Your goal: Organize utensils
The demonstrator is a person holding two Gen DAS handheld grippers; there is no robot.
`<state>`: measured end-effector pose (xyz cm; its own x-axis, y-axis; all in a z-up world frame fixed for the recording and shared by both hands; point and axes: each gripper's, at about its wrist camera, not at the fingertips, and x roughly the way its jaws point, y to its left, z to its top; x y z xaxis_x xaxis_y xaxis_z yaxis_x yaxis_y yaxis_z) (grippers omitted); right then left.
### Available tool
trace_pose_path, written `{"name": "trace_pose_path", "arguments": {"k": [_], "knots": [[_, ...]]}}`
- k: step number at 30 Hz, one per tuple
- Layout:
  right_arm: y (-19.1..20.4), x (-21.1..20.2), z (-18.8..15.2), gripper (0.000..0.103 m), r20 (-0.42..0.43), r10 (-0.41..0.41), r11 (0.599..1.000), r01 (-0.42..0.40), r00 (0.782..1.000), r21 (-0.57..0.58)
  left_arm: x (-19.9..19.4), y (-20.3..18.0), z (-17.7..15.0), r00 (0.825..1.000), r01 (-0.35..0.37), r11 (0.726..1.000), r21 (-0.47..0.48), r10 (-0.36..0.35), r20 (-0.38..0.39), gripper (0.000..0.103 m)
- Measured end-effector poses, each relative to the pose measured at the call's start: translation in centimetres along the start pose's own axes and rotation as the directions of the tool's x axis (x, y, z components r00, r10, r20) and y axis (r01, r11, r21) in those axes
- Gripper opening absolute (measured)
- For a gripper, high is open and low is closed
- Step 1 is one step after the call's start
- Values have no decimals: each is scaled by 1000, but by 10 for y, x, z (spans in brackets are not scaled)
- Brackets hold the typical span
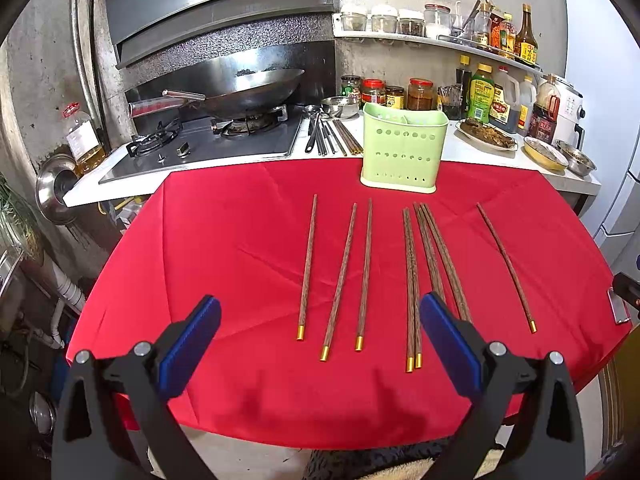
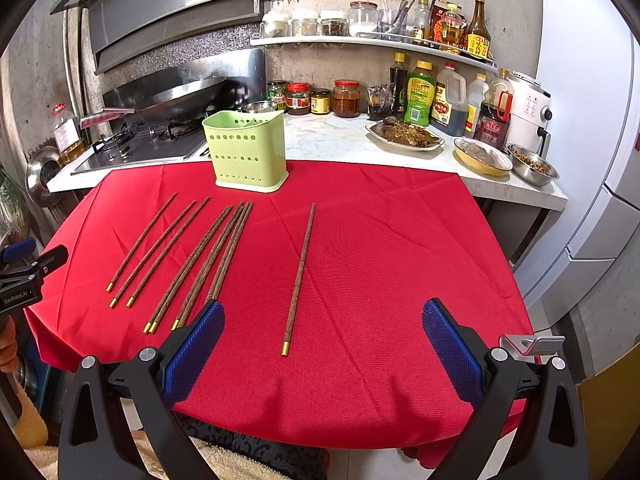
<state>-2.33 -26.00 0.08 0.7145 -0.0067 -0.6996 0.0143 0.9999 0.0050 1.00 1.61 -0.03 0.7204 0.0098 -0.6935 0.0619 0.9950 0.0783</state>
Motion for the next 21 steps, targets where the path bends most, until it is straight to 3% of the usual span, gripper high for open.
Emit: {"name": "trace_pose_path", "arguments": {"k": [21], "knots": [[0,5,-4,97,-5,8,1000,-8,1000,6,7,7,-3,1000,-14,1000,-16,14,-12,97]]}}
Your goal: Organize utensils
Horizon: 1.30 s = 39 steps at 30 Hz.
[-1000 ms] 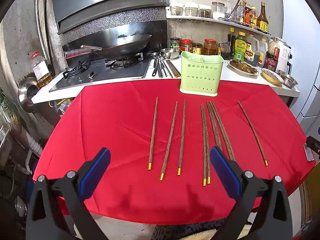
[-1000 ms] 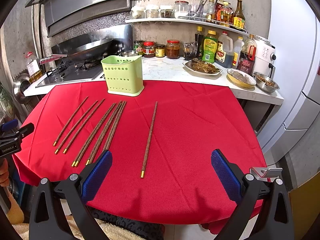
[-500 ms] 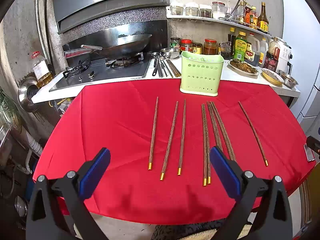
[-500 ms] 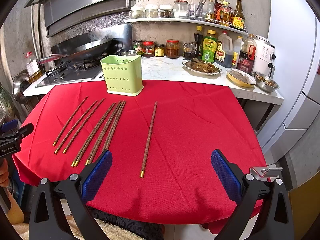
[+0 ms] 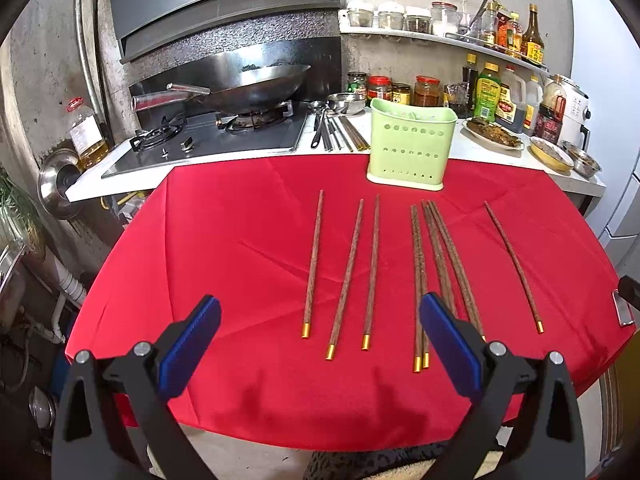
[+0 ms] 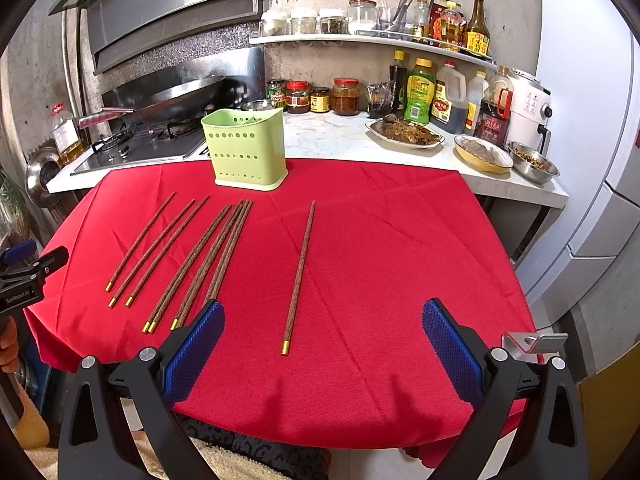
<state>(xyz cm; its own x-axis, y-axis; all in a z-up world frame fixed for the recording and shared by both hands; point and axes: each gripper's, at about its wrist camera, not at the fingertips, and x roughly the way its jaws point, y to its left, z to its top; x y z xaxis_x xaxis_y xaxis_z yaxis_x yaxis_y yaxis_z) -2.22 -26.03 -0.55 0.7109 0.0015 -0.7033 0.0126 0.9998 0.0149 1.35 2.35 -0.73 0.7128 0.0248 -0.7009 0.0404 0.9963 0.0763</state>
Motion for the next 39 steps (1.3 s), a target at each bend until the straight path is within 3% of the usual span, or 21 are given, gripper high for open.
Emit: {"name": "trace_pose_path", "arguments": {"k": [7,11,15,20,24,29,34,35,36,39], "knots": [[6,24,-8,97,-17,30,999,-29,999,21,20,10,-10,1000,-4,1000,-21,4,-22,97],[13,38,-13,97,21,8,1000,-8,1000,9,38,16,-17,999,16,1000,-20,-16,-37,97],[15,59,-20,97,-26,5,1000,-4,1000,31,57,19,-24,999,19,1000,-5,-19,-50,95],[24,79,-26,97,-44,-20,1000,21,999,22,75,25,-27,996,44,999,-23,-46,-76,71],[30,88,-28,97,-36,-32,999,32,999,3,89,31,-28,992,60,997,-43,-64,-104,61],[32,97,-25,92,-30,-48,999,48,998,-3,103,27,-32,987,98,995,4,-97,-128,37],[32,104,-25,86,-43,-46,999,46,998,-9,114,22,-33,979,141,990,25,-135,-151,25],[32,106,-25,72,-47,-51,999,51,998,-10,116,21,-33,976,152,988,25,-146,-159,23],[31,108,-26,67,-53,-53,999,52,997,-8,119,20,-33,974,159,987,27,-152,-169,23],[29,113,-29,67,-68,-43,999,43,997,0,120,17,-35,976,147,988,38,-139,-168,22]]}}
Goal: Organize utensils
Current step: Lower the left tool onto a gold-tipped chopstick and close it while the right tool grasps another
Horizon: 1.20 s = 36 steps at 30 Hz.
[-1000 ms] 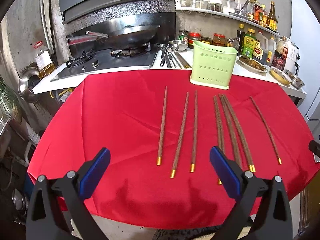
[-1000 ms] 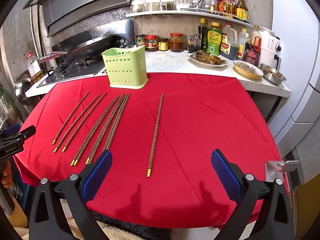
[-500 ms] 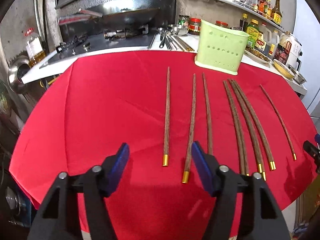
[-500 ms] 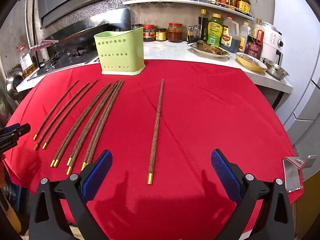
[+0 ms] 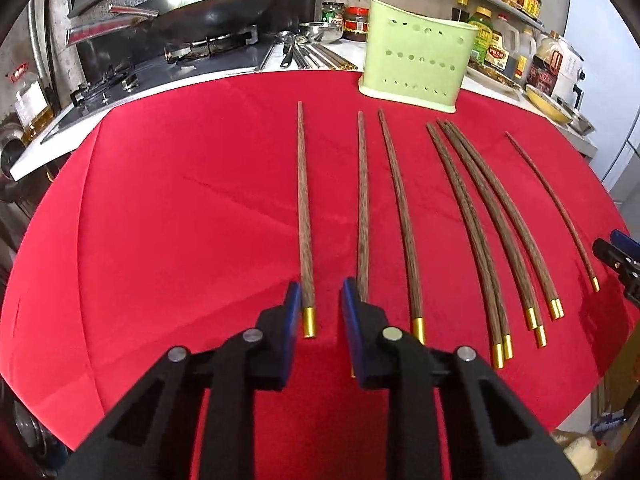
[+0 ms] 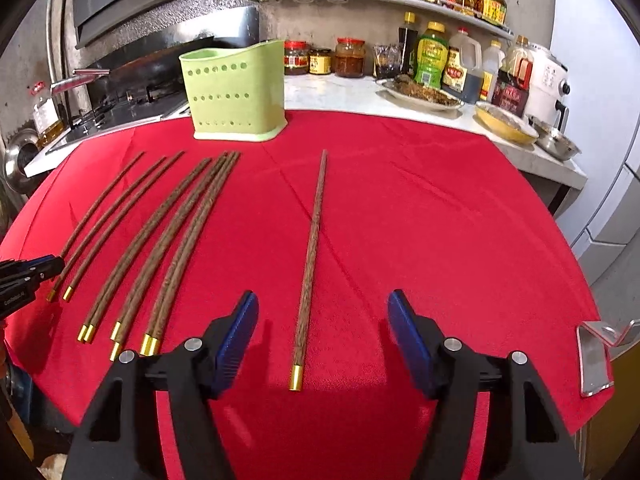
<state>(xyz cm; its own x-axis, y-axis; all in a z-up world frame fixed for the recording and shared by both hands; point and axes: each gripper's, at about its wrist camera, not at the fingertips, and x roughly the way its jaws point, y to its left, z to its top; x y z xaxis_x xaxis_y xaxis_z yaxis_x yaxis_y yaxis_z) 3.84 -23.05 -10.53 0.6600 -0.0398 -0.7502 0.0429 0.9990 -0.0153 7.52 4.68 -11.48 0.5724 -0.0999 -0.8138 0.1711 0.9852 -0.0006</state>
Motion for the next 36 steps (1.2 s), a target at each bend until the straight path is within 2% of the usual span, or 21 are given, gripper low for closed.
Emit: {"name": "trace_pose_path", "arguments": {"k": [4,7,11,14,21,25,28,30,32,34,36], "knots": [[0,5,-3,66,-9,18,1000,-18,1000,-5,0,-3,0,999,-33,999,-1,33,-4,22],[2,9,-7,57,-25,34,999,-34,999,-15,-2,-3,-3,998,-66,998,5,66,-6,22],[1,15,-12,22,-28,38,999,-38,999,-10,-4,0,-5,998,-67,998,6,67,2,21],[2,13,-15,14,-20,53,999,-53,998,-13,-5,0,-7,998,-61,998,17,61,12,21],[9,-4,-37,15,21,36,998,-34,999,-61,-10,-2,-16,999,-44,999,30,44,24,21],[10,-6,-44,15,62,19,998,-16,998,-63,-9,-7,-17,997,-71,996,47,69,44,21],[6,-6,-45,13,82,40,998,-36,996,-42,-9,-10,-16,996,-86,995,60,84,32,21],[2,-5,-45,8,92,57,998,-55,994,-24,-9,-12,-16,996,-90,993,70,88,29,16],[0,-2,-43,8,104,57,998,-56,993,-18,-8,-15,-15,995,-92,993,76,90,35,7],[-3,-1,-41,7,102,70,998,-70,992,-2,-8,-14,-16,995,-96,993,65,93,45,7],[-5,-3,-41,7,101,70,998,-70,992,2,-11,-10,-17,997,-60,998,32,58,50,7]]}}
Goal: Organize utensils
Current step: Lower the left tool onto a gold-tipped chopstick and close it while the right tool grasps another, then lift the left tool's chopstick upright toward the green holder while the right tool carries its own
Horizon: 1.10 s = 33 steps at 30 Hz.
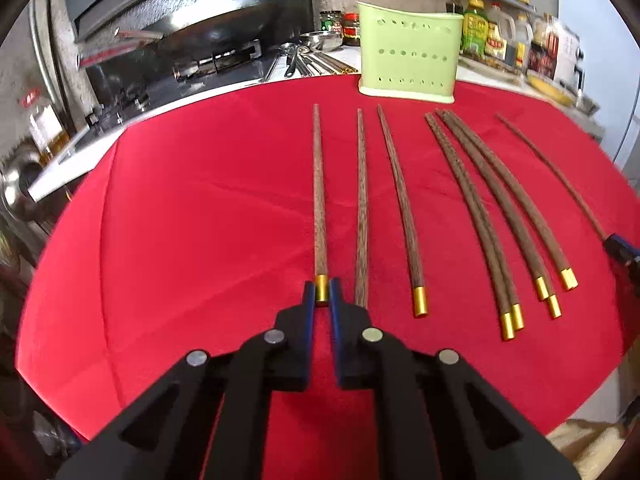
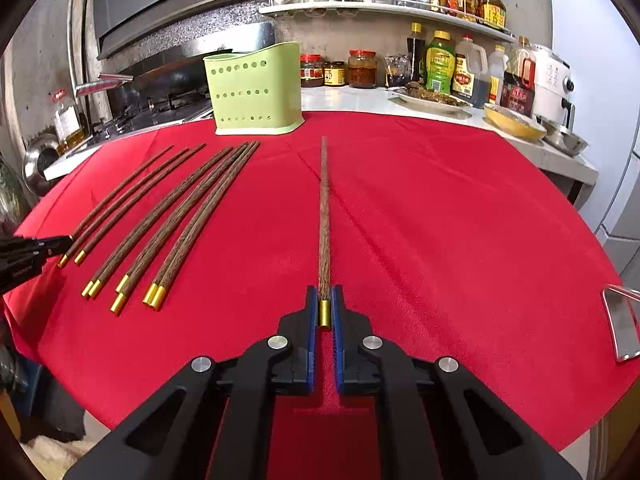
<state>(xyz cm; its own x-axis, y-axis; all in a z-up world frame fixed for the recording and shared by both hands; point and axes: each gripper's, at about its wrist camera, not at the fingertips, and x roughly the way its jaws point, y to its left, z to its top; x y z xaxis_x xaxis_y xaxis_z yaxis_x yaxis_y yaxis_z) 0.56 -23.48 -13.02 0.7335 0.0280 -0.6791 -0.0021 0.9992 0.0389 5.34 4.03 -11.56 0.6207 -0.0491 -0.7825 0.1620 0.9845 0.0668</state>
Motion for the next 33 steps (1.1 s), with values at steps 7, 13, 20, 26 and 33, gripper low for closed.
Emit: {"name": "trace_pose_path", "arguments": {"k": [7,13,20,26,33], "knots": [[-4,-30,16,7,62,6,1000,-6,998,0,-55,1,8,989,7,1000,-3,-6,151,7],[-7,-75,51,7,205,12,1000,-11,979,-8,-104,7,33,953,18,1000,-15,-12,301,7],[-8,-107,106,7,333,30,999,-21,942,-30,-145,8,68,898,23,1000,-10,-16,441,7],[-4,-114,151,7,370,46,997,-22,928,-68,-160,17,92,883,39,999,-13,-28,469,7],[0,-99,181,7,373,33,996,-1,927,-87,-148,22,103,884,33,999,-22,-19,467,7]]}}
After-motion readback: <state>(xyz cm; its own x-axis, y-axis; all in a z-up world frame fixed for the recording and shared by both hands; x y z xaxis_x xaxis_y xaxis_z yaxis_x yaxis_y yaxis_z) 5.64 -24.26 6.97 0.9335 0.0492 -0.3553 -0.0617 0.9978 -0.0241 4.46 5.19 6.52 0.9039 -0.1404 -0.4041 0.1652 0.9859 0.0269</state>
